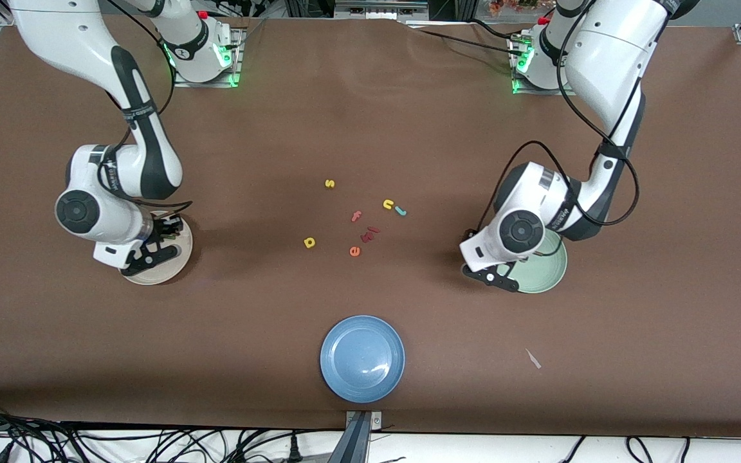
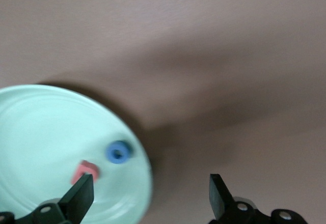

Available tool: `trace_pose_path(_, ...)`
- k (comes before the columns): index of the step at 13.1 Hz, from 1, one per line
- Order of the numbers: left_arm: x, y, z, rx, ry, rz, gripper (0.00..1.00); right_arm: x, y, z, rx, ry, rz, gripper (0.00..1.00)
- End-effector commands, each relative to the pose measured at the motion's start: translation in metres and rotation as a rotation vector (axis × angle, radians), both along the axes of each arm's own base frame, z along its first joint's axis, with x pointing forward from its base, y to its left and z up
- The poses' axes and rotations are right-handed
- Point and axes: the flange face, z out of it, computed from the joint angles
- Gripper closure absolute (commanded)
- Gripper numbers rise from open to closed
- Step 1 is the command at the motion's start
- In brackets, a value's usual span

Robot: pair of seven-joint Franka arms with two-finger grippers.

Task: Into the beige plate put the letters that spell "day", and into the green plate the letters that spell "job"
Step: 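Reach the right gripper to yellow a while the left gripper grasps cyan r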

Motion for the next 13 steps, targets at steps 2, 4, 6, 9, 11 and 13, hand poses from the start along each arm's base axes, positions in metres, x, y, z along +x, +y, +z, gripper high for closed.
trace_pose_path(2, -0.032, -0.054, 0.022, 0.044, 0.006, 0.283, 0.0, -0.002, 0.009, -0.004, 0.086, 0.008, -0.064, 0.0)
trace_pose_path(4, -0.03, -0.054, 0.035, 0.067, -0.018, 0.424, 0.0, -0.001, 0.034, -0.004, 0.103, 0.006, -0.071, 0.0)
trace_pose_path(6, -0.028, -0.039, 0.044, 0.096, 0.006, 0.463, 0.0, 0.001, 0.068, 0.002, 0.113, -0.004, -0.115, 0.0)
trace_pose_path(9, -0.055, -0.084, 0.034, 0.167, -0.018, 0.635, 0.02, -0.005, 0.134, 0.007, 0.139, -0.007, -0.163, 0.0)
trace_pose_path(11, -0.069, -0.104, 0.019, 0.222, -0.031, 0.783, 0.02, -0.003, 0.158, 0.016, 0.145, -0.028, -0.166, 0.0)
trace_pose_path(13, -0.084, -0.13, 0.005, 0.226, -0.053, 0.903, 0.06, -0.006, 0.194, 0.022, 0.153, -0.044, -0.121, 0.0)
